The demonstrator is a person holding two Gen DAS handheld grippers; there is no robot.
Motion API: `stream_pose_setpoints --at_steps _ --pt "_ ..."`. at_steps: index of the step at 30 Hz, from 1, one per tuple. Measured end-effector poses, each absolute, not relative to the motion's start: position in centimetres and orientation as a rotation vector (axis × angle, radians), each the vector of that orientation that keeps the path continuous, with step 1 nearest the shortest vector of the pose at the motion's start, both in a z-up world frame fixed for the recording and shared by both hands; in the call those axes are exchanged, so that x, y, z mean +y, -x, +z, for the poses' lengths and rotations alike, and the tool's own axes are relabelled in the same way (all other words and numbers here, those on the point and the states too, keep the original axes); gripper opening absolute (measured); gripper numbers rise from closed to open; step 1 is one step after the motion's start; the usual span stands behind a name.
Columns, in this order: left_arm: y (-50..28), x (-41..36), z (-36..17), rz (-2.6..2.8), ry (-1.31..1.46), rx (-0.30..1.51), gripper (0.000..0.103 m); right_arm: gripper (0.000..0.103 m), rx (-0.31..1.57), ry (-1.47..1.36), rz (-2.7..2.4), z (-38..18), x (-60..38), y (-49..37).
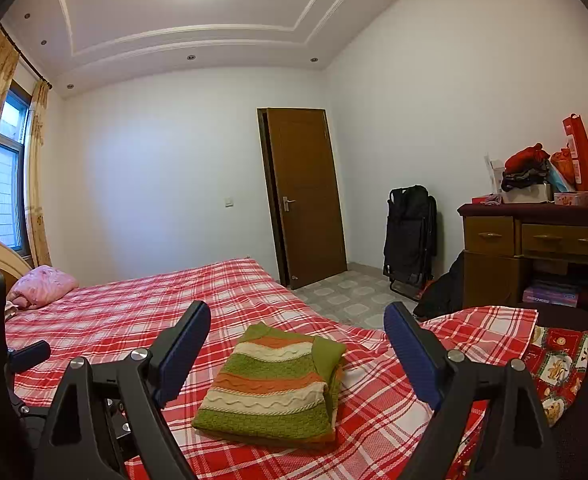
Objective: Fold small clothes
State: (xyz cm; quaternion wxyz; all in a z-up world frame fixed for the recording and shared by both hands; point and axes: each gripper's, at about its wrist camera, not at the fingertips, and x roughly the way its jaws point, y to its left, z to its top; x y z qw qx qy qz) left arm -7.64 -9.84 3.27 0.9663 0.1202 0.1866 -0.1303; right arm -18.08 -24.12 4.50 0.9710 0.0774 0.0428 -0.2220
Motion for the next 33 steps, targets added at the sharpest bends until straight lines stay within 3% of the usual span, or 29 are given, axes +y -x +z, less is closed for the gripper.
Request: stream_pose_setpoints --at_steps 33 --pt "7.36 -9.57 3.1 -0.265 -0.243 0.374 0.103 0.089 0.108 -0.164 -0.448 3.94 -23.97 17.77"
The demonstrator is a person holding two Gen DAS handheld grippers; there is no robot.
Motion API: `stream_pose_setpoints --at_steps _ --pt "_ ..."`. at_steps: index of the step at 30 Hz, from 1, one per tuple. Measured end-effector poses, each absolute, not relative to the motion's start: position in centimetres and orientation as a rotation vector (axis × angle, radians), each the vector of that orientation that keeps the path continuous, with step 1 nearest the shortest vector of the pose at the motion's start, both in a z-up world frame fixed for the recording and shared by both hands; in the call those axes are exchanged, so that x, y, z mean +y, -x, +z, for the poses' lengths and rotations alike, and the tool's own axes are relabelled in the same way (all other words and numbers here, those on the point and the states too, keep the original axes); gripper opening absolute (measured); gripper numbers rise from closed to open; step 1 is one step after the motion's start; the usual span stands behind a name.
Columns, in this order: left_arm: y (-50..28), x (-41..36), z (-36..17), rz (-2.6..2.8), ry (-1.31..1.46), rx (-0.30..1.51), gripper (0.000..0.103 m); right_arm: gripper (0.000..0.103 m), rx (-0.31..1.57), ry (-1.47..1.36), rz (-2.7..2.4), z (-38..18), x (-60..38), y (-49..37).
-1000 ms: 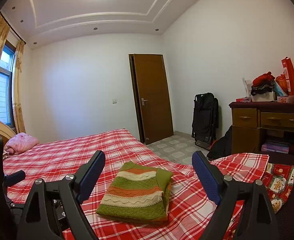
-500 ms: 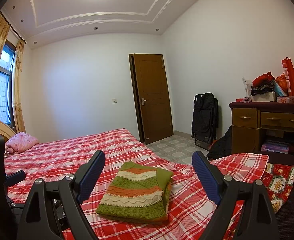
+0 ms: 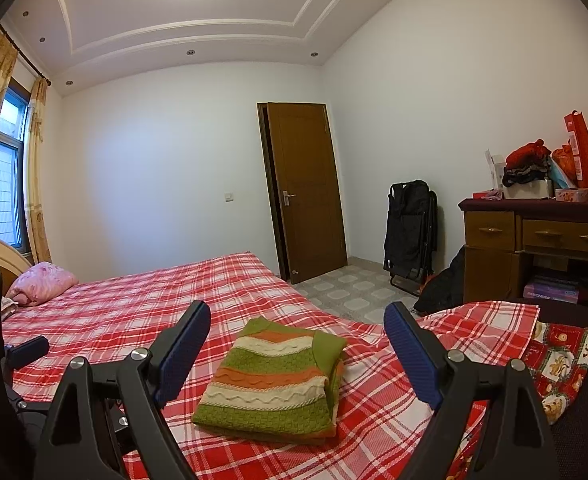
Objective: Fold small clothes
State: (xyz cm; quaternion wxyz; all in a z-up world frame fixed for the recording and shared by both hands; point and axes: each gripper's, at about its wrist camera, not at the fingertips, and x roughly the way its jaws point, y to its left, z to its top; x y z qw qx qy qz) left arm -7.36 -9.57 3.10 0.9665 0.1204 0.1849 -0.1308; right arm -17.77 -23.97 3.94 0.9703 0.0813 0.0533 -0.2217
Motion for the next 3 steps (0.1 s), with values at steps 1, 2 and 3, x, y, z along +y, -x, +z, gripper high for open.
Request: stream_pose_setpoints --at_steps 1,2,3 --pt "7.32 -9.46 3.13 -0.264 -0.242 0.375 0.103 0.089 0.111 -0.167 -0.448 3.89 -24.01 17.75" --pt "7.24 -9.48 3.18 -0.264 -0.241 0.376 0.103 0.089 0.112 -0.168 -0.449 3.85 -24.06 17.73" --pt "7.12 -9.5 3.17 -0.265 -0.241 0.38 0.103 0.089 0.113 -0.17 -0.451 3.79 -24.12 17.72"
